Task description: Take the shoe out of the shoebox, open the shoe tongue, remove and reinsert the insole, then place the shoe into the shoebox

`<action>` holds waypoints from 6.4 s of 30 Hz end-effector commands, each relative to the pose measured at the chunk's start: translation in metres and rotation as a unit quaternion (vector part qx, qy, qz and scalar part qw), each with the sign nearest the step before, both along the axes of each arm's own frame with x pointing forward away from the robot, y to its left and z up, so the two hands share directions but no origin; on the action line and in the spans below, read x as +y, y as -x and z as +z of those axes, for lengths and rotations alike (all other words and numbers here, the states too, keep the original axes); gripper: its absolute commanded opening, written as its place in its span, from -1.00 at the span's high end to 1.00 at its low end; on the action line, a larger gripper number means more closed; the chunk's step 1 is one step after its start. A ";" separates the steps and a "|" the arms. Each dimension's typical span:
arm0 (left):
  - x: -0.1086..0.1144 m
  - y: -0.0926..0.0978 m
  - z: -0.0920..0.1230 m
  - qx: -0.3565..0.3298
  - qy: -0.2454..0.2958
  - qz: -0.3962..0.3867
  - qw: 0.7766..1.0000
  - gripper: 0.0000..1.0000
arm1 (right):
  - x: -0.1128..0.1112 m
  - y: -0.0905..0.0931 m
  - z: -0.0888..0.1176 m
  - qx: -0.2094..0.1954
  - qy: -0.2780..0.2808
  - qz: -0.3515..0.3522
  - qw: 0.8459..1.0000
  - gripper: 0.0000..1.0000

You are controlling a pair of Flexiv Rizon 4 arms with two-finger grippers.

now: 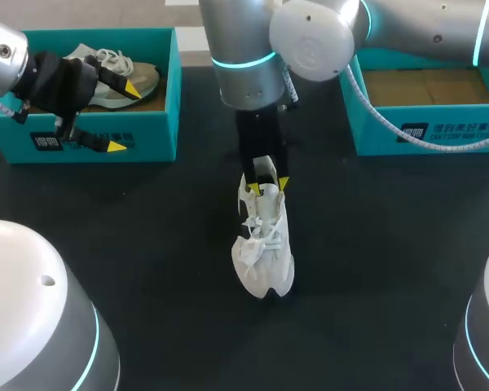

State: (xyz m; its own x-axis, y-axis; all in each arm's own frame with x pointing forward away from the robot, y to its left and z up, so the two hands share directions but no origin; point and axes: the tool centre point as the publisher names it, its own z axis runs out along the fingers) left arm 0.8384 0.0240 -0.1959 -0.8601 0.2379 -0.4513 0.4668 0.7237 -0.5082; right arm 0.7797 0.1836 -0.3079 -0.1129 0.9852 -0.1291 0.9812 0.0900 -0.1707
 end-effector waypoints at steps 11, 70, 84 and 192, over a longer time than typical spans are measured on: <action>0.000 0.000 0.000 0.000 -0.001 0.000 1.000 -1.00 | 0.026 0.005 0.029 -0.166 0.064 0.429 0.886 -1.00; 0.000 0.000 0.000 0.000 -0.001 0.000 1.000 -1.00 | -0.017 -0.120 -0.053 -0.134 0.034 0.634 0.760 1.00; 0.000 0.000 0.000 0.000 -0.001 0.000 1.000 -1.00 | -0.043 -0.103 0.065 -0.171 0.010 0.606 0.777 1.00; 0.000 0.000 0.000 0.000 -0.001 0.000 1.000 -1.00 | -0.302 -0.252 0.195 -0.087 0.022 0.681 0.727 1.00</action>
State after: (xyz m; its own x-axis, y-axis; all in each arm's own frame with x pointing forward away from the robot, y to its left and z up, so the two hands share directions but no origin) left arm 0.8383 0.0239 -0.1958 -0.8601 0.2383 -0.4511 0.4670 0.7236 -0.5082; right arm 1.0345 -0.1204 -0.1143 -0.9589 -0.0316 -0.2820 -0.0089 0.9966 -0.0816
